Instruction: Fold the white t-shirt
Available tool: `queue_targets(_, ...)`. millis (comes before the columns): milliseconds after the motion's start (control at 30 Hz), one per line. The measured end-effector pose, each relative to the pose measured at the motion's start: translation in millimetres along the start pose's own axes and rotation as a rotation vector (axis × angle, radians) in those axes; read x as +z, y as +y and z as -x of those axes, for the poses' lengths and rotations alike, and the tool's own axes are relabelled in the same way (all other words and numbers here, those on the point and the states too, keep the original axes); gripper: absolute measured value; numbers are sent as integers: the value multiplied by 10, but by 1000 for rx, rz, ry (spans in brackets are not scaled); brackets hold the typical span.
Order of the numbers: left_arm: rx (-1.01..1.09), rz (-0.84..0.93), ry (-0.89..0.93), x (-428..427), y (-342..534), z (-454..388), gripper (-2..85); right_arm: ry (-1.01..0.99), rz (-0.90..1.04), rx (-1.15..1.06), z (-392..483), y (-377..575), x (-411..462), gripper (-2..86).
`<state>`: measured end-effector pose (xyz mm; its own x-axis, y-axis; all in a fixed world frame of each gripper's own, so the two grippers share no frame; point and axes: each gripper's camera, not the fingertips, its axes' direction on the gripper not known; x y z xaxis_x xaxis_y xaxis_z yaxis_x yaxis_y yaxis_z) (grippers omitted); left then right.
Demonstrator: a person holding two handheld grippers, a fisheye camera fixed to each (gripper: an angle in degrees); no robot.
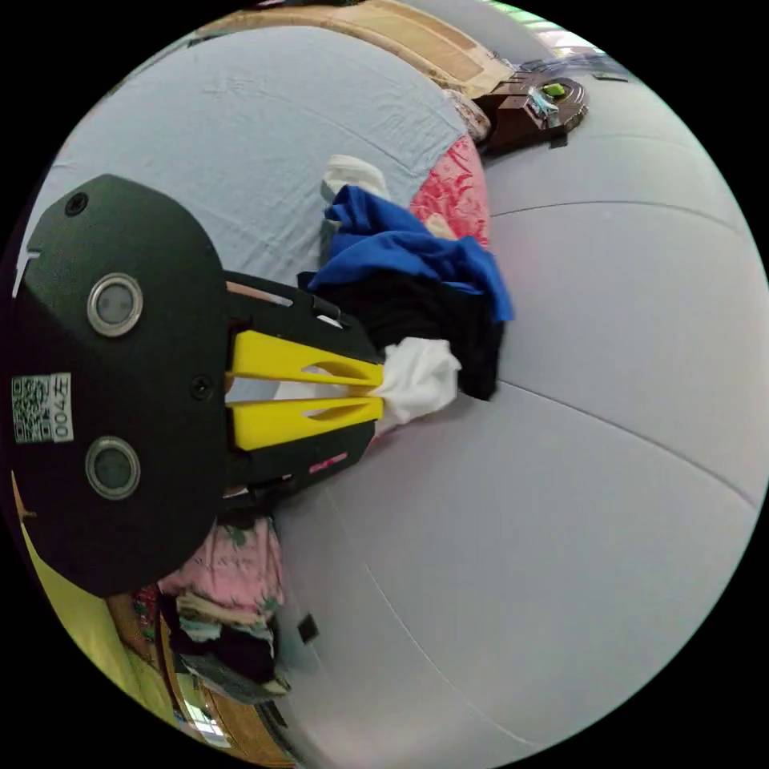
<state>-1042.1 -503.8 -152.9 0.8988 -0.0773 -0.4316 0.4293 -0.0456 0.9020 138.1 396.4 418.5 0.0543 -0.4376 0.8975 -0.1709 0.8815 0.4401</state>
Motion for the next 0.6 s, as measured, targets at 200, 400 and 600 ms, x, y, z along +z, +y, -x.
queue_targets(200, 45, -356, 103, -2430, -14, 188, 26, 30, 31, -3, 97, -67, 40, -6)
queue_targets(400, 192, -780, 29, -5311, 485, 127, 25, 38, 63, -6, 194, -153, 123, -6)
queue_targets(600, 170, -527, -115, -6125, 823, 300, 27, 143, 58, -30, 490, -185, 258, -7)
